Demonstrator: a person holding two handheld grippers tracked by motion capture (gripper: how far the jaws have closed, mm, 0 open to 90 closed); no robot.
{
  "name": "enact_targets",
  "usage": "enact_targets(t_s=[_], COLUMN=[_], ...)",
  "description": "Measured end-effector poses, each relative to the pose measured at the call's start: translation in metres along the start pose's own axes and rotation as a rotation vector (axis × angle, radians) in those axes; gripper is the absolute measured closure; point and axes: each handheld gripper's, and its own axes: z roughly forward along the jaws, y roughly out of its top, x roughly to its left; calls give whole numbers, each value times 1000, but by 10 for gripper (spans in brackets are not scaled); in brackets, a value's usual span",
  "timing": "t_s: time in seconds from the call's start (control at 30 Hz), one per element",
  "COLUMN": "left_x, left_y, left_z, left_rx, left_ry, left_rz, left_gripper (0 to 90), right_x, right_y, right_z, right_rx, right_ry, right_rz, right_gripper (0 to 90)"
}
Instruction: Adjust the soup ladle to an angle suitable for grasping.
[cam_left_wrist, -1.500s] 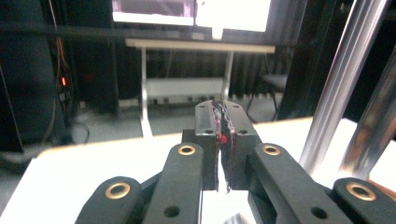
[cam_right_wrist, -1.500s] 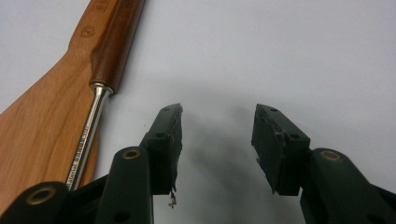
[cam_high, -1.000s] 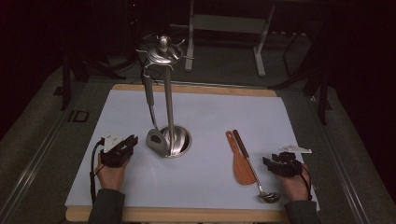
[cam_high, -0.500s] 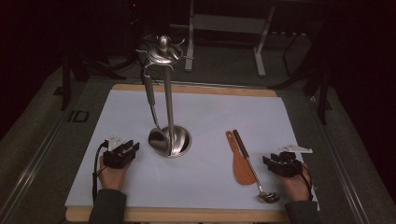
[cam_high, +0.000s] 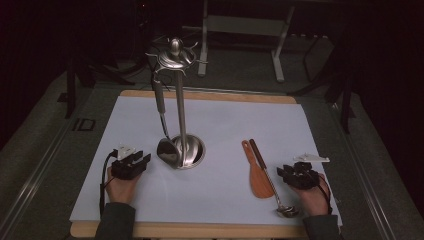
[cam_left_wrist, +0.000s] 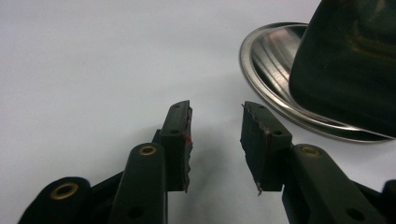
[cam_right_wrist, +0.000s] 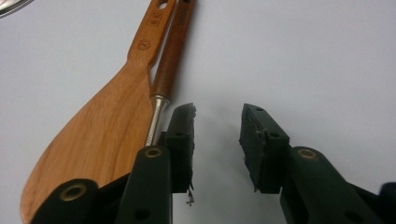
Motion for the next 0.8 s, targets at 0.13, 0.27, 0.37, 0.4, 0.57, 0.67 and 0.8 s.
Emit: enact_targets(t_s=[0.13, 0.27, 0.37, 0.4, 0.57, 0.67, 0.8], left_x=[-2, -3, -4, -4, -5, -6, -6], left_y=[0, 0, 0, -1, -1, -1, -1], left_z=[0, 0, 0, 0, -1, -2, -2], left_rx=[-1, -1, -2, -4, -10, -13, -13], left_ry=[1, 4, 5, 4, 4, 1, 0], left_rz=[15, 36, 40, 44, 57, 59, 58], left_gripper=[626, 627, 627, 627, 627, 627, 623], right_x=[5, 8, 9, 10, 12, 13, 13], right_y=[5, 12, 17, 21, 32, 40, 45], right_z=[2, 5, 7, 10, 16, 22, 30], right_rx=[10, 19, 36, 56, 101, 142, 178], right_ry=[-8, -21, -31, -17, 0, 18, 51], right_rz=[-3, 15, 22, 13, 16, 24, 30], right_gripper=[693, 695, 703, 734, 777, 774, 754])
